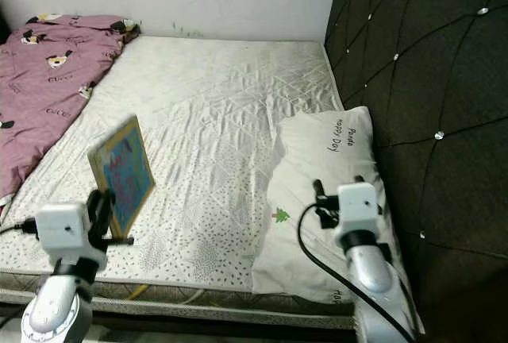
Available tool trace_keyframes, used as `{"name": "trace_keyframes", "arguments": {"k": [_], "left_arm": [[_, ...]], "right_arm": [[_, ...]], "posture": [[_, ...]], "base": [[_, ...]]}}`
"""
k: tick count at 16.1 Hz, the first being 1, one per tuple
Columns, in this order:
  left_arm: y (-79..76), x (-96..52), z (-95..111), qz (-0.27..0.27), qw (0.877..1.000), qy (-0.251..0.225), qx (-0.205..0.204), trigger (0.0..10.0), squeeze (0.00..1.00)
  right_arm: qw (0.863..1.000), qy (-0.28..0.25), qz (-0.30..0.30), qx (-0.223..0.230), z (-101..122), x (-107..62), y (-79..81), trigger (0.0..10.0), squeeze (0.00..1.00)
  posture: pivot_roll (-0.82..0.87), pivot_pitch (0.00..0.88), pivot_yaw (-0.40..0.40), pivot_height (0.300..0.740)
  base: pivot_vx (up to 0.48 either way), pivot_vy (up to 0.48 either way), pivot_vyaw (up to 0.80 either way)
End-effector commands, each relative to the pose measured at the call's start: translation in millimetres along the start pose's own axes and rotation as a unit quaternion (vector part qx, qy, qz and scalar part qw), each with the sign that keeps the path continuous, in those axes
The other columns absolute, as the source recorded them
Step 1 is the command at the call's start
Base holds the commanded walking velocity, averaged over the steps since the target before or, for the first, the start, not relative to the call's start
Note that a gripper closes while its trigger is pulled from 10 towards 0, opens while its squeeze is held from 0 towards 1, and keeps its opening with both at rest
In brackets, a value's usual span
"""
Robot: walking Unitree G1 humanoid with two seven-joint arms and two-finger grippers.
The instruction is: Clean up the room
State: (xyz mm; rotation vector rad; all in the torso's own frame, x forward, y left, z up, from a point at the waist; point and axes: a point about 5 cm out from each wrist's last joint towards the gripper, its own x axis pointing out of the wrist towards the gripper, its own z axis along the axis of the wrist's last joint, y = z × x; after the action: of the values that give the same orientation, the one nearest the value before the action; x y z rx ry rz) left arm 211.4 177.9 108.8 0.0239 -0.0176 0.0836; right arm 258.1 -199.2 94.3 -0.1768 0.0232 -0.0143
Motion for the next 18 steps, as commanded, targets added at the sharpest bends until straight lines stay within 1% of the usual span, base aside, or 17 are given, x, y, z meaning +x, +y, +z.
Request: {"name": "trace_keyframes", "arguments": {"k": [1, 3, 5, 6, 8, 10, 13, 16, 18], "left_arm": [[3.0, 1.3, 8.6, 0.005, 1.000, -0.018, 0.006, 10.0, 0.00], [1.8, 2.2, 9.1, 0.003, 1.000, -0.016, 0.006, 10.0, 0.00], [0.0, 3.9, 9.9, -0.001, 1.000, -0.014, 0.003, 10.0, 0.00], [0.3, 3.9, 8.6, -0.004, 1.000, -0.010, 0.002, 10.0, 0.00], [-0.1, 4.0, 6.0, -0.004, 1.000, -0.005, 0.002, 10.0, 0.00], [-1.9, 6.4, 7.3, -0.005, 1.000, -0.006, 0.000, 10.0, 0.00], [-4.7, 10.9, 9.7, -0.010, 1.000, -0.012, -0.007, 10.0, 0.00], [-8.0, 13.2, 11.7, -0.014, 1.000, -0.015, -0.017, 10.0, 0.00], [-8.6, 13.0, 11.2, -0.014, 1.000, -0.014, -0.020, 10.0, 0.00]], "right_arm": [[1.000, 0.002, -0.008, 0.007, 0.1, -4.8, -5.9, 10.0, 0.00], [1.000, 0.008, -0.009, 0.013, -1.9, -6.9, -5.0, 10.0, 0.00], [1.000, 0.015, 0.020, 0.015, -3.9, -17.7, 5.9, 10.0, 0.00], [0.999, 0.021, 0.027, 0.018, -5.5, -22.7, 8.2, 10.0, 0.00], [0.999, 0.024, 0.020, 0.026, -5.8, -23.2, 6.8, 10.0, 0.00], [0.999, 0.012, 0.025, 0.033, -0.1, -19.1, 9.5, 10.0, 0.00], [0.999, 0.005, 0.028, 0.042, 5.4, -12.8, 15.8, 10.0, 0.00], [0.998, 0.008, 0.031, 0.058, 6.0, -11.9, 19.2, 10.0, 0.00], [0.998, 0.009, 0.031, 0.060, 5.8, -12.6, 19.4, 10.0, 0.00]], "posture": [[0.05, 0.047, 0.025, 0.740], [0.05, 0.042, 0.028, 0.740], [0.04, 0.035, 0.040, 0.740], [0.04, 0.034, 0.041, 0.740], [0.04, 0.036, 0.042, 0.740], [0.03, 0.041, 0.045, 0.740], [0.04, 0.048, 0.038, 0.740], [0.04, 0.057, 0.034, 0.740], [0.03, 0.057, 0.033, 0.740]], "base": [[0.000, 0.000, 0.00], [0.000, 0.000, -0.80], [0.000, 0.000, -0.80], [0.000, 0.000, -0.80], [0.000, 0.000, -0.80], [0.000, 0.000, -0.80], [0.000, 0.000, 0.00], [0.000, 0.000, 0.00], [0.000, 0.000, 0.00]]}}
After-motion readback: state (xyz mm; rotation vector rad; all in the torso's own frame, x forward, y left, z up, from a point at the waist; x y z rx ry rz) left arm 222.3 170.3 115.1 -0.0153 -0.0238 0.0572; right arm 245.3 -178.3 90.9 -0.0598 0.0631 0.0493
